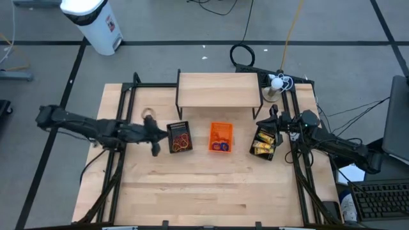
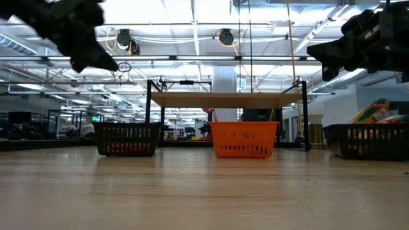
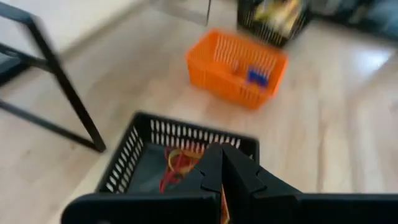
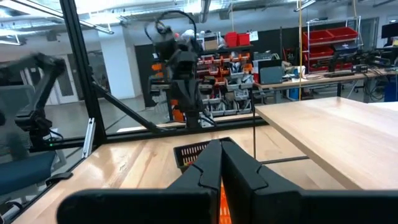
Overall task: Pick & Place Office Desk Supplies
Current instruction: Put the left black bin on the shelf
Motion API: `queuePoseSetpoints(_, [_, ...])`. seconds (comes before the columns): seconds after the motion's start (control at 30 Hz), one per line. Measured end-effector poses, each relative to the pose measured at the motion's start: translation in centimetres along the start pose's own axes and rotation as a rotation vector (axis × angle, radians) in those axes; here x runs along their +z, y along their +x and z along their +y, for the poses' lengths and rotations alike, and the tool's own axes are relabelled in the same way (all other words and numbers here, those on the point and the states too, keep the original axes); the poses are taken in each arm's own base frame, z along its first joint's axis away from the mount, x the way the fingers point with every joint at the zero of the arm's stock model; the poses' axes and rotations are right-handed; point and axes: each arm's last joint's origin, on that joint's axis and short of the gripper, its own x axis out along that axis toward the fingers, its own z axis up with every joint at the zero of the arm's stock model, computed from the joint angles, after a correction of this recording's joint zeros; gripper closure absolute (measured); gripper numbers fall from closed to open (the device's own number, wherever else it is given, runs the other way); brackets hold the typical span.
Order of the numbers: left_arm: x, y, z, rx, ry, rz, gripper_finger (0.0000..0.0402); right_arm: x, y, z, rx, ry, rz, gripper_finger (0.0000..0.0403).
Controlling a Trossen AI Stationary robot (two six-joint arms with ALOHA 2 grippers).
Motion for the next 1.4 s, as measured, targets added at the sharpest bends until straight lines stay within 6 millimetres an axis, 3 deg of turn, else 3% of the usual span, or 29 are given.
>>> queuePoseSetpoints(0.17, [2.5,3.0,-3.3,0.069,0.117,0.282,0.0388,0.0,0.0,0.0,0.0,-0.001,0.0,0.0401])
queuePoseSetpoints(0.33, [3.2,6.5,-5.9,0.088,0.202,0.597,0.0342,-0.1,0.0,0.0,0.0,0.004,0.008,0.0402])
queuePoseSetpoints(0.57, [3.6,10.5,-8.4,0.038,0.291,0.743,0.0269,-0.1,0.0,0.0,0.001,0.004,0.008,0.0402])
queuePoseSetpoints(0.73, [3.1,12.3,-8.8,0.051,0.304,0.771,0.0249,-0.1,0.0,0.0,0.001,0.005,0.008,0.0401])
queuePoseSetpoints(1.2, [0.7,15.3,-7.7,0.125,0.311,0.875,0.0284,-0.1,0.0,0.0,0.0,0.004,0.007,0.0402])
queuePoseSetpoints(1.3, [0.5,15.5,-7.6,0.129,0.33,0.887,0.0309,-0.1,0.0,0.0,0.0,0.004,0.007,0.0401])
queuePoseSetpoints(1.4, [0.5,15.1,-7.8,0.137,0.394,0.88,0.0364,-0.1,0.0,0.0,0.0,0.004,0.007,0.0402])
